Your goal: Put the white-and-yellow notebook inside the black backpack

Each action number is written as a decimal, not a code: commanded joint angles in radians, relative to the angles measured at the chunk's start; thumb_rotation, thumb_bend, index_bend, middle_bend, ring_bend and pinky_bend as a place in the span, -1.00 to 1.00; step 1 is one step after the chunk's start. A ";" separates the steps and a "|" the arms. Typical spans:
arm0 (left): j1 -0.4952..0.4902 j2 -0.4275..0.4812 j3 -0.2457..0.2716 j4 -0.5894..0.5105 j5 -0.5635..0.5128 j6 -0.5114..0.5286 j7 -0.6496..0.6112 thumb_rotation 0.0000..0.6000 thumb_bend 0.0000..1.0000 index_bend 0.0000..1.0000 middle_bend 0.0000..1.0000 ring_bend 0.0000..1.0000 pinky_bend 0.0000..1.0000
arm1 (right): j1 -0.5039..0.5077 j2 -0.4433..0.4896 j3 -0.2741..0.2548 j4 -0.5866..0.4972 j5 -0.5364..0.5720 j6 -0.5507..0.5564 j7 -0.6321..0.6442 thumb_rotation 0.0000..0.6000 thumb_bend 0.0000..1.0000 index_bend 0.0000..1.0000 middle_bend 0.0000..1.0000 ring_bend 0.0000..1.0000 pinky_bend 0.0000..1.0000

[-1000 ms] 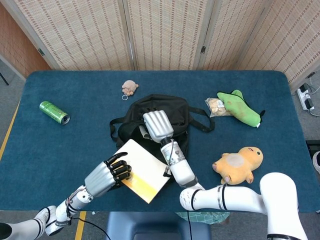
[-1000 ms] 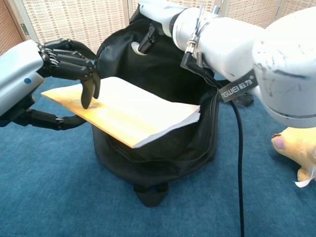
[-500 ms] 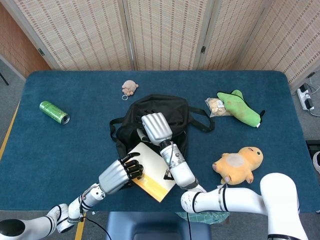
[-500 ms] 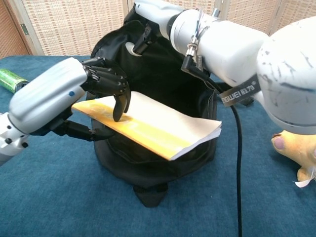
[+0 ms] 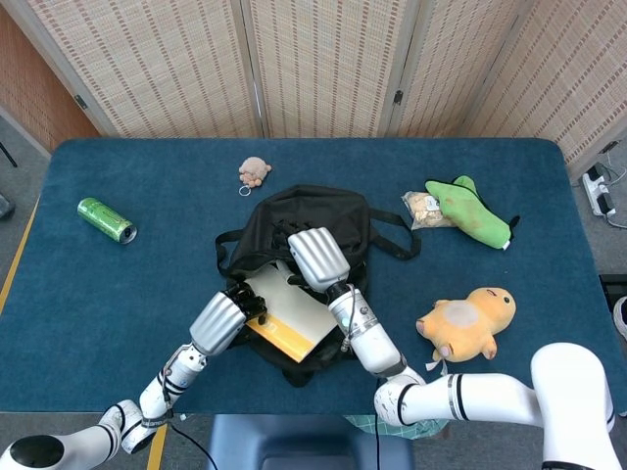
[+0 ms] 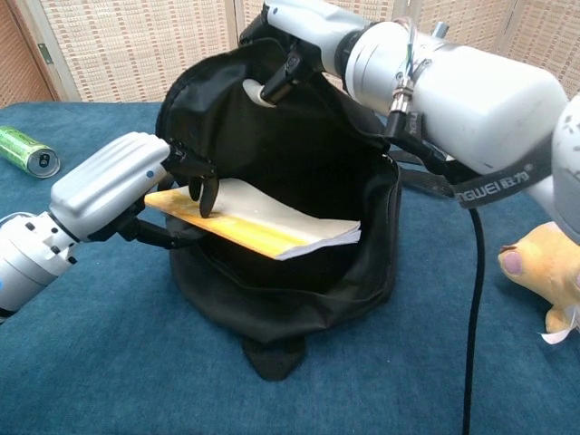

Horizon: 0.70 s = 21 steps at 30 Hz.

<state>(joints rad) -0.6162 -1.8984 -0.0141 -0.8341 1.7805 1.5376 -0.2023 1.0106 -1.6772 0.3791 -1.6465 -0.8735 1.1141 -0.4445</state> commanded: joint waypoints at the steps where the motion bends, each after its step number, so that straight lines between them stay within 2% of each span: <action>1: 0.002 -0.008 0.002 0.010 -0.002 -0.001 0.015 1.00 0.02 0.36 0.32 0.19 -0.01 | -0.002 0.000 -0.002 -0.004 -0.004 0.003 0.001 1.00 0.11 0.40 -0.31 -0.42 -0.42; 8: -0.009 -0.042 -0.017 0.023 -0.027 -0.031 0.115 1.00 0.03 0.36 0.33 0.21 0.10 | -0.003 0.000 0.002 -0.033 0.003 0.014 -0.013 1.00 0.11 0.40 -0.31 -0.43 -0.42; 21: -0.047 -0.071 -0.069 -0.034 -0.088 -0.116 0.332 1.00 0.04 0.36 0.34 0.22 0.11 | -0.001 -0.011 0.002 -0.081 0.031 0.027 -0.035 1.00 0.11 0.40 -0.31 -0.43 -0.39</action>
<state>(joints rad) -0.6535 -1.9635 -0.0752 -0.8544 1.7031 1.4401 0.0989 1.0088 -1.6875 0.3811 -1.7265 -0.8426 1.1404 -0.4782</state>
